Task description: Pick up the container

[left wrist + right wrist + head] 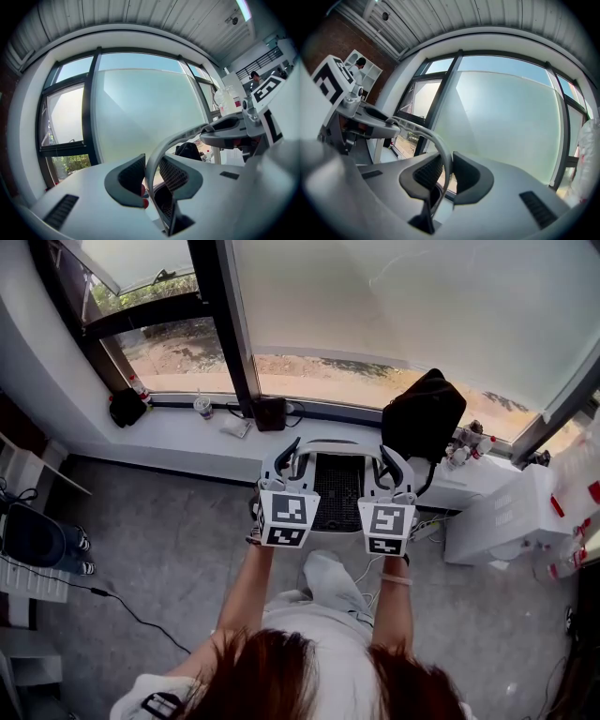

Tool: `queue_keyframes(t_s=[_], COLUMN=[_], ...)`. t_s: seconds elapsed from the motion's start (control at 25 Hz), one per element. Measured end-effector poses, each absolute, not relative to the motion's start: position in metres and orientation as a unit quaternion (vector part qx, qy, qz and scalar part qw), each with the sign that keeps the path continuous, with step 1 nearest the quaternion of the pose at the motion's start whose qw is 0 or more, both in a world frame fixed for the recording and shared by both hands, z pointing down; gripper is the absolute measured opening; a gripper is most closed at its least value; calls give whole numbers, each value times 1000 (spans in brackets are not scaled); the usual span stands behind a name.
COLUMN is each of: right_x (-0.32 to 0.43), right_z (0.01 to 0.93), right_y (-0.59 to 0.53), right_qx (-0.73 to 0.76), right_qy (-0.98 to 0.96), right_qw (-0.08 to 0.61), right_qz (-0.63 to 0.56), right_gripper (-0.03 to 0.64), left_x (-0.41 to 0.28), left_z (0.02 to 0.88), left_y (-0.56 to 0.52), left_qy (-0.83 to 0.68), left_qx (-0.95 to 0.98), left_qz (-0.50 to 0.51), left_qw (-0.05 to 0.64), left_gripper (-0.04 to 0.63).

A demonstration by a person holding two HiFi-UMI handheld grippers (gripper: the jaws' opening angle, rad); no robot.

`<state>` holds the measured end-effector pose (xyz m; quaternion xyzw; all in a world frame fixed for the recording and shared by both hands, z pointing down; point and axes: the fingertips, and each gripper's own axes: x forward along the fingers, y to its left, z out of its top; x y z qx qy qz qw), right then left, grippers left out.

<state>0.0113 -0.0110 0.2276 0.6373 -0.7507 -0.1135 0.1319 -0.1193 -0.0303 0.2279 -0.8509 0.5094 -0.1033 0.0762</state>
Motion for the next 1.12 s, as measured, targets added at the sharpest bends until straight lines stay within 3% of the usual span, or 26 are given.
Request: queue_keyframes(t_s=[1.12], right_x=[34], right_z=[155], right_y=[53], right_qx=[621], right_qy=[-766], right_qw=[100], right_qz=[-129], right_gripper=[81], left_x=[-93], left_z=[147], left_y=[29], left_qy=[489], left_qx=[-862], left_qz=[-85], left_qw=[105], left_gripper=[100])
